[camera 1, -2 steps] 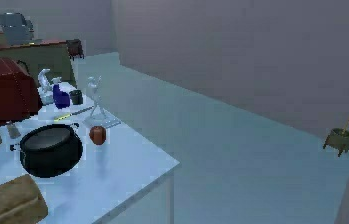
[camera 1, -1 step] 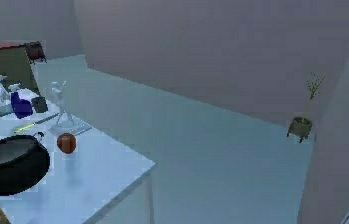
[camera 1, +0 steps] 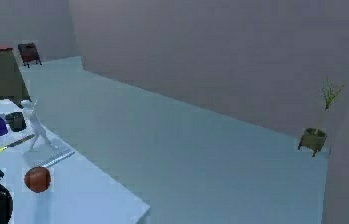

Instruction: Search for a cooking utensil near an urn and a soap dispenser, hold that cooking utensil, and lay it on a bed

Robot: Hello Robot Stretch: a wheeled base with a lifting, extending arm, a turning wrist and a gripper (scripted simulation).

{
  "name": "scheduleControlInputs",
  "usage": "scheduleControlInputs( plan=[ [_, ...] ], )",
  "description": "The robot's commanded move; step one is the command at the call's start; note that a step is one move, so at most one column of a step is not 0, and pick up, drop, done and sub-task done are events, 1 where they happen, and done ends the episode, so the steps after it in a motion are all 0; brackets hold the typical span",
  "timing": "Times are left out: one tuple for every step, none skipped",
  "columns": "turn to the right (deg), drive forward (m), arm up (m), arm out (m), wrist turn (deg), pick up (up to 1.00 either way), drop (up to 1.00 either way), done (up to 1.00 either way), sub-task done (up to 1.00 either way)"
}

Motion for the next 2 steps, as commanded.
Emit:
scheduleControlInputs(
  plan=[
    [9.0, 0.00, 0.00, 0.00, 0.0, 0.00, 0.00, 0.00, 0.00],
    [0.0, 0.50, 0.00, 0.00, 0.0, 0.00, 0.00, 0.00, 0.00]
  ],
)
